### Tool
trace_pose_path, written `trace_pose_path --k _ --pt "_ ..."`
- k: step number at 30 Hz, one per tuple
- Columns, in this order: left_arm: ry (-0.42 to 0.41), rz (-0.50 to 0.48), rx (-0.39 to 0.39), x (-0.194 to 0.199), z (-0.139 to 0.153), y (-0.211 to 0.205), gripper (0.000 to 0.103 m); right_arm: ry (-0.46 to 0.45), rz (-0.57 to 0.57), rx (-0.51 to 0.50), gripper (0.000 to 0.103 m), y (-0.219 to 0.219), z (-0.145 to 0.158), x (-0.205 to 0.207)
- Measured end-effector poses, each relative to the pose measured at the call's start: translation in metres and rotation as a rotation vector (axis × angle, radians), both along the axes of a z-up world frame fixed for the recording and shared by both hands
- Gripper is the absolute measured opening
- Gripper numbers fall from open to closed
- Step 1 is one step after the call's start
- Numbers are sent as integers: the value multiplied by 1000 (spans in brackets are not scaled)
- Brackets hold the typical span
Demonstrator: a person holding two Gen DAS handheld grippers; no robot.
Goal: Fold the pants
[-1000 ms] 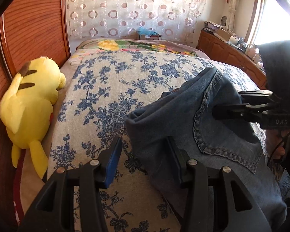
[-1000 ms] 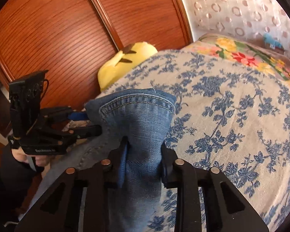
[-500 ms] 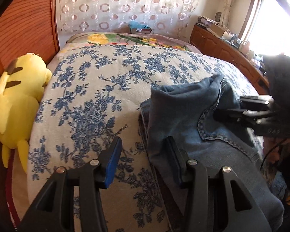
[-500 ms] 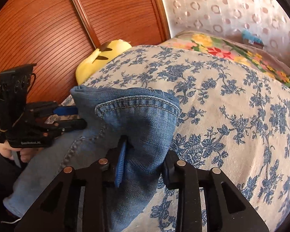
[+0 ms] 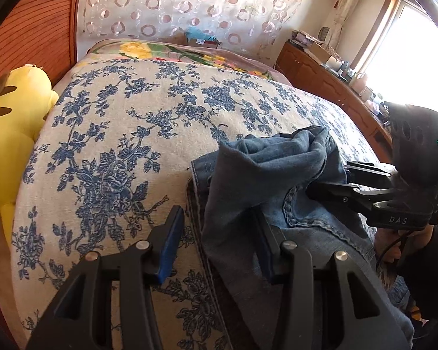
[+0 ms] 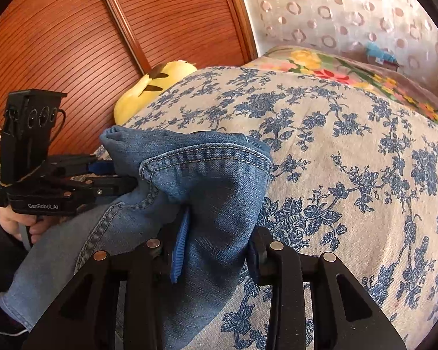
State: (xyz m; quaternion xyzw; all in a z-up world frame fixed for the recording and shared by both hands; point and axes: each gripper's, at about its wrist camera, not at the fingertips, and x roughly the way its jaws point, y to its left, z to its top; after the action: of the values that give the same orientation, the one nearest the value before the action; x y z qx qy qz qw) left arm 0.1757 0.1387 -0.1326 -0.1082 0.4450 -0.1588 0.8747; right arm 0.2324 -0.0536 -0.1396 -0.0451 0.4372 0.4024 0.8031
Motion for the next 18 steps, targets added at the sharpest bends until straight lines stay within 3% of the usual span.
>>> trace_pose_path --k 9,11,13,18 --pt "-14 -33 -57 -2 3 1 21 43 2 33 46 1 -3 5" --pt "-24 -36 -52 -5 5 -1 13 44 10 28 42 5 -2 4" --pt "-31 -27 -59 -7 6 -1 10 36 23 31 28 7 4 2" --pt "-89 20 -97 -21 25 13 8 -14 52 72 21 18 33 -6"
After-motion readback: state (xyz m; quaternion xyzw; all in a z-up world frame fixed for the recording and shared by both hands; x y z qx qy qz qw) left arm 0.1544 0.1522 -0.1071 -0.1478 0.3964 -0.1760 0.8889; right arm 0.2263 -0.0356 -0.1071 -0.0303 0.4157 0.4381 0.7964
